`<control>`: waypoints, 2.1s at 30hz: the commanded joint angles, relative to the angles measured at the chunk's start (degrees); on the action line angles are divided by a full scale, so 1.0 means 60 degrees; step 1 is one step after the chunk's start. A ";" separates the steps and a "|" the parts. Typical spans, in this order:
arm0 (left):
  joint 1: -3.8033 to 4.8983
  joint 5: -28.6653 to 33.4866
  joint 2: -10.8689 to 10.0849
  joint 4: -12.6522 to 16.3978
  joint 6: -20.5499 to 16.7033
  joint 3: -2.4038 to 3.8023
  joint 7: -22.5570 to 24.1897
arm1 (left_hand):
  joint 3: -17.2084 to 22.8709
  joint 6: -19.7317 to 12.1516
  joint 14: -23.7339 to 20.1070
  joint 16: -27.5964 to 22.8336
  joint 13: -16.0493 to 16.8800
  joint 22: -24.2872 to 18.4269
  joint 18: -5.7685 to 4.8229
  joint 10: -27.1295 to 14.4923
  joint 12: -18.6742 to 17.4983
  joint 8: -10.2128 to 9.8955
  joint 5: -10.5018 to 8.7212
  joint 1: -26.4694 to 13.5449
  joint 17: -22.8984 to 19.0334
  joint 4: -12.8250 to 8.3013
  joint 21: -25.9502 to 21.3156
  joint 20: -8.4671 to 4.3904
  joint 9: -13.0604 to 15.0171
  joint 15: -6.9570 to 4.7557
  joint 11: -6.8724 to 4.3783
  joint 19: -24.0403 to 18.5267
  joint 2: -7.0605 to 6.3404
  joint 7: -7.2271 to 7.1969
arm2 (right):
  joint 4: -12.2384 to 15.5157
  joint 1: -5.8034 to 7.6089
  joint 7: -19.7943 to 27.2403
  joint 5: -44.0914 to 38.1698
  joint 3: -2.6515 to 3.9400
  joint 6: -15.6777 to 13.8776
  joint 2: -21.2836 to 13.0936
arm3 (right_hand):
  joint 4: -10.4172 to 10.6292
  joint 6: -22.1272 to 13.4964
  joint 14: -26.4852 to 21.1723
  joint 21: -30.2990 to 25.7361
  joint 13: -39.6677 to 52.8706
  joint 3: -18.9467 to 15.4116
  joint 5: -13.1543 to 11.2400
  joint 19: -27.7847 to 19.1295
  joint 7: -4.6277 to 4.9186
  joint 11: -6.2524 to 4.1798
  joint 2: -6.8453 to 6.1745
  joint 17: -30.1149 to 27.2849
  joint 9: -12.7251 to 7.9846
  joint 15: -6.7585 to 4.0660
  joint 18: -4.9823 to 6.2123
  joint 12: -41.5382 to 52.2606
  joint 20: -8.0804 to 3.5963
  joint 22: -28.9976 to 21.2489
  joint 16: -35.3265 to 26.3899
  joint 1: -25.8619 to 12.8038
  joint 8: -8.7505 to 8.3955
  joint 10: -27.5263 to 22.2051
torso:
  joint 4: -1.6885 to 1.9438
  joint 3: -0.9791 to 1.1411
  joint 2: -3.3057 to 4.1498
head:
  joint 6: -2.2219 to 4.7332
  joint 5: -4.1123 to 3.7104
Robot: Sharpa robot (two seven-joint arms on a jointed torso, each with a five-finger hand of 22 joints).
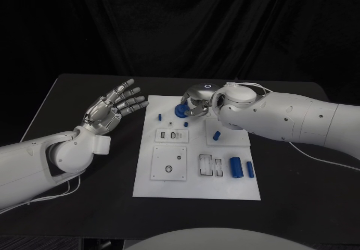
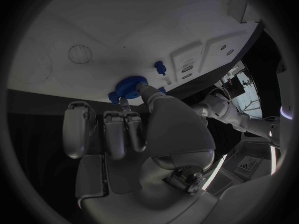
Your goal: Assemble the parts on the task board
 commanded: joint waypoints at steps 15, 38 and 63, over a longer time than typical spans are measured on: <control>-0.0018 0.0053 -0.0200 0.0107 0.0049 0.0009 0.0072 | 0.0060 0.0026 -0.0082 0.0072 -0.0013 0.0011 -0.0139 -0.0005 0.0036 0.0014 0.0027 -0.0101 -0.0010 -0.0010 0.0052 -0.0014 0.0005 0.0025 0.0054 -0.0066 0.0008 0.0029 | 0.0950 0.0301 0.1021 0.0222 -0.0010 -0.1808 -0.1431 | 0.0306 0.0702 0.0989 -0.0032 0.2015 -0.0452 -0.0623 0.0004 -0.0162 -0.0068 0.0012 0.2452 -0.0155 -0.0030 0.0068 -0.0047 -0.0096 0.1445 -0.0037 -0.0168 0.0426 0.0502 | 0.0011 -0.0005 -0.0005 | 0.0085 0.0058; -0.0036 0.0109 -0.0168 0.0126 0.0045 0.0008 0.0022 | 0.0109 0.0078 -0.0091 0.0095 -0.0009 0.0015 -0.0140 0.0013 0.0059 0.0035 0.0043 -0.0124 -0.0013 -0.0039 0.0060 -0.0013 0.0015 0.0027 0.0057 -0.0076 -0.0018 0.0035 | 0.3578 0.1064 -0.0255 0.0411 -0.0294 -0.1432 -0.4795 | 0.0917 0.1547 0.0789 -0.0161 0.1472 -0.0769 -0.0954 0.0054 -0.0325 -0.0239 -0.0037 0.1951 -0.0321 -0.0196 0.0072 -0.0332 -0.0252 0.1459 -0.0532 0.0218 0.0328 0.0111 | -0.0089 0.0006 -0.0012 | 0.0096 -0.0039; -0.0061 0.0111 -0.0126 0.0107 0.0106 0.0008 -0.0031 | 0.0194 0.0100 -0.0114 0.0125 0.0000 0.0022 -0.0141 0.0067 0.0106 0.0047 0.0066 -0.0165 -0.0022 -0.0083 0.0073 -0.0015 0.0018 0.0027 0.0080 -0.0094 -0.0050 0.0037 | 0.2971 0.0157 -0.0462 0.0561 -0.0322 -0.1382 -0.5386 | 0.1016 0.0660 0.0766 -0.0232 0.1318 -0.0906 -0.0940 0.0071 -0.0407 -0.0334 -0.0131 0.1875 -0.0694 -0.0292 0.0073 -0.0423 -0.0357 0.1467 -0.0612 0.0600 -0.0002 0.0005 | -0.0027 0.0006 -0.0018 | 0.0040 -0.0249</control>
